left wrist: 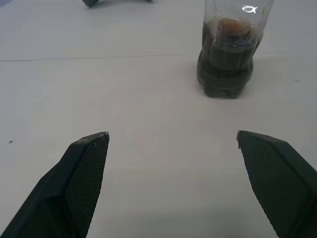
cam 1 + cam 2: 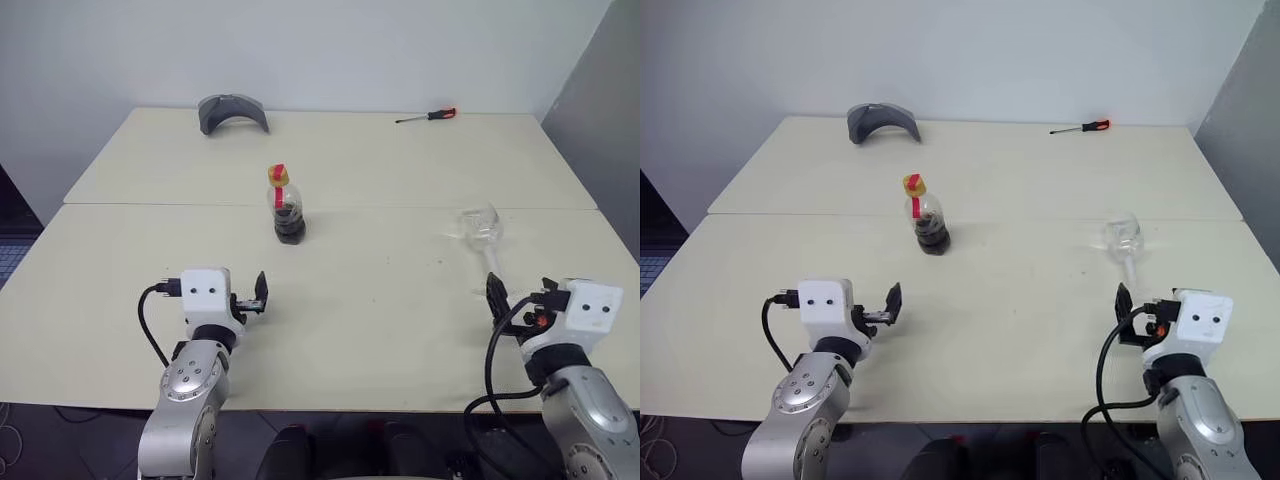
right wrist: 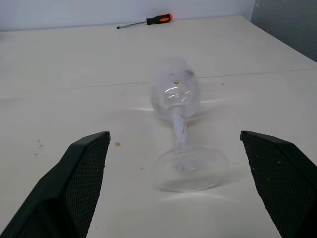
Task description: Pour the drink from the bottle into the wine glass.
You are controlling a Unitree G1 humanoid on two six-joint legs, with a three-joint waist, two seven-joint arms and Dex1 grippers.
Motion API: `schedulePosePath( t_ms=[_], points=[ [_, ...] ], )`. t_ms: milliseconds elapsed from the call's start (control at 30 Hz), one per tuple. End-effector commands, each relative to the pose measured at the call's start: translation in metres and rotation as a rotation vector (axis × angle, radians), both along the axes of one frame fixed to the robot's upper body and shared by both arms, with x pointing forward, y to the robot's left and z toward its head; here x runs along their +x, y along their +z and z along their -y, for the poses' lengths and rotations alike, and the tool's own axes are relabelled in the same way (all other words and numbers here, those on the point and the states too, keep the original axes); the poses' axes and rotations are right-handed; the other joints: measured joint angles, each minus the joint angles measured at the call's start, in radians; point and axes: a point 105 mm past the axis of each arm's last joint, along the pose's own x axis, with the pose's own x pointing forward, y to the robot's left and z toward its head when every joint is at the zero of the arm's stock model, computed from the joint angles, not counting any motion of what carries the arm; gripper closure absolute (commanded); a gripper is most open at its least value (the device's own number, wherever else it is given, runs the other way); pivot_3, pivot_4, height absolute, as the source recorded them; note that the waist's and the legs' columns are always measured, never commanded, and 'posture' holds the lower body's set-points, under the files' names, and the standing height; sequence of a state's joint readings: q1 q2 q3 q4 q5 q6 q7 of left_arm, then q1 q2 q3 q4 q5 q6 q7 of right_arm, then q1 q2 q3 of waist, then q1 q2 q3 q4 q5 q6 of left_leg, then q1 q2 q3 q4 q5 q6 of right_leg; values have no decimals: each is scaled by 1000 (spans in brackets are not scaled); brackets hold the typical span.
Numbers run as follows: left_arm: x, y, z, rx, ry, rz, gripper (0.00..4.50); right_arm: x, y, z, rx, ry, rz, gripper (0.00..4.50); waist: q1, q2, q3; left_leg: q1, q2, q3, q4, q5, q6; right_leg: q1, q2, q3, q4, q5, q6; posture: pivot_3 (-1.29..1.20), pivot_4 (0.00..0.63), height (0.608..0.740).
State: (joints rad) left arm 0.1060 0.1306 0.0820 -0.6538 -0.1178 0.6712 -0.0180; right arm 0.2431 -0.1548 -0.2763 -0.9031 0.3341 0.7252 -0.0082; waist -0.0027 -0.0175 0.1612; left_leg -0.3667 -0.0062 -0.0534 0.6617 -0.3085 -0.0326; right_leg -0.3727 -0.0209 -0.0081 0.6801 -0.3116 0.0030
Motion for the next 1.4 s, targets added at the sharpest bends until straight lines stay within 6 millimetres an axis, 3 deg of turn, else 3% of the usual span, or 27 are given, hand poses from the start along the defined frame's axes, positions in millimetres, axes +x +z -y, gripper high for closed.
schedulePosePath(
  t_ms=[33, 733, 1100, 1267, 1400],
  points=[
    [-1, 13, 2, 17, -19, 46, 54, -2, 17, -2, -22, 3, 63, 0, 0, 0, 0, 0, 0, 0, 0, 0, 0, 0, 0, 0, 0, 0, 0, 0, 150, 740],
    [-2, 14, 6, -25, -34, 72, 54, -5, 4, 3, -27, -3, 47, 0, 0, 0, 0, 0, 0, 0, 0, 0, 0, 0, 0, 0, 0, 0, 1, 0, 150, 740],
    [8, 18, 6, -19, -36, 92, 54, 0, 7, 1, -60, 81, 56, 0, 0, 0, 0, 0, 0, 0, 0, 0, 0, 0, 0, 0, 0, 0, 1, 0, 150, 740],
    [24, 19, 6, -11, -43, 106, 54, 4, 20, -13, -64, 301, 91, 0, 0, -1, 0, 0, 0, 0, 1, 0, 0, 1, 0, -1, 0, 0, 0, 0, 150, 740],
    [33, 12, 19, -8, -99, 95, 54, 2, 29, -27, -26, 553, 89, 0, 0, -1, 1, 0, -1, 0, 0, 0, 1, 1, 0, 0, 0, 1, -1, 0, 150, 740]
  ],
)
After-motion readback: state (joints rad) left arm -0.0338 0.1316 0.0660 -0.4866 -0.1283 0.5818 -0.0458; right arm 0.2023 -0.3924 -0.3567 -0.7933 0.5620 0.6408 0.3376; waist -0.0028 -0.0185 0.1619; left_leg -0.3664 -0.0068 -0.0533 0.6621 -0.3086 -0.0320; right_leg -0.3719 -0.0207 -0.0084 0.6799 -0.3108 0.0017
